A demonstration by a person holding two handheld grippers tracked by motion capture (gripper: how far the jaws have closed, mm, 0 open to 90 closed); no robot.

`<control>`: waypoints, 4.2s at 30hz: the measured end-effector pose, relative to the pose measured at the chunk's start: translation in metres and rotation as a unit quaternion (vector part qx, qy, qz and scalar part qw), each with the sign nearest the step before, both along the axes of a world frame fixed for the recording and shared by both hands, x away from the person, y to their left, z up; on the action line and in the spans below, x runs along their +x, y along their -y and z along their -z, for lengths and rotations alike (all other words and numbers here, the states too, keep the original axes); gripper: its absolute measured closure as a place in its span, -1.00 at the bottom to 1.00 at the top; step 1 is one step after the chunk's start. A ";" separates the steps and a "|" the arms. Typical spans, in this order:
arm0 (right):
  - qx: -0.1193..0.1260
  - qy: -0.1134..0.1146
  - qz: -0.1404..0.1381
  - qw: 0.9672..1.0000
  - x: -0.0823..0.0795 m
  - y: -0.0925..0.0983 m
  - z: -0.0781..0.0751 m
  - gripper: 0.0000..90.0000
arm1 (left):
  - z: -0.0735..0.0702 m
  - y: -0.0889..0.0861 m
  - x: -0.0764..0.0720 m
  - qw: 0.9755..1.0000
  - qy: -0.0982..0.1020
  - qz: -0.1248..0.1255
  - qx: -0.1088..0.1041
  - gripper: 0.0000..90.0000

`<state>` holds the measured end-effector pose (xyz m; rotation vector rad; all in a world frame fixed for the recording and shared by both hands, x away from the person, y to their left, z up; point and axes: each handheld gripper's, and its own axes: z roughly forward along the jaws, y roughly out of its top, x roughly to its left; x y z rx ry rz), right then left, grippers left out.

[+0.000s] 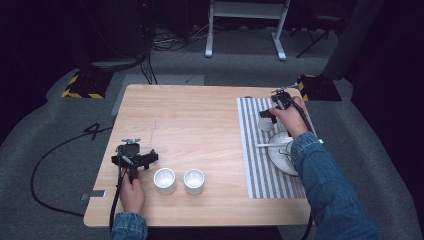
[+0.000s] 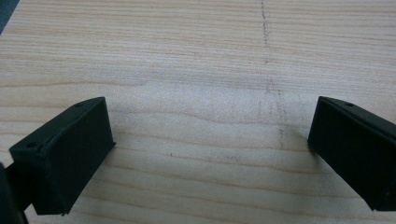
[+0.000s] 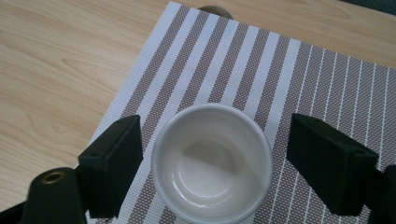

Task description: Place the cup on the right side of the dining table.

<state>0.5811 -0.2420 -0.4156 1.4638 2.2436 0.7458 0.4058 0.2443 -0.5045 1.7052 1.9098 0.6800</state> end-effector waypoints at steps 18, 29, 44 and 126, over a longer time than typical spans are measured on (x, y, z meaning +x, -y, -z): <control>0.015 0.042 -0.061 0.997 -0.039 -0.012 -0.041 -0.57 | 0.000 0.000 0.001 1.000 0.000 -0.001 -0.001 -1.00; 0.021 0.057 -0.113 0.992 -0.071 -0.029 -0.061 -0.57 | 0.000 -0.002 0.003 1.000 0.002 0.013 0.002 -0.99; 0.031 0.066 -0.187 0.980 -0.121 -0.041 -0.069 -0.57 | 0.000 -0.002 0.003 1.000 0.002 0.013 0.002 -0.99; 0.039 0.047 -0.222 0.973 -0.248 -0.006 0.066 -0.57 | 0.000 -0.001 0.000 1.000 0.001 0.001 -0.001 -0.99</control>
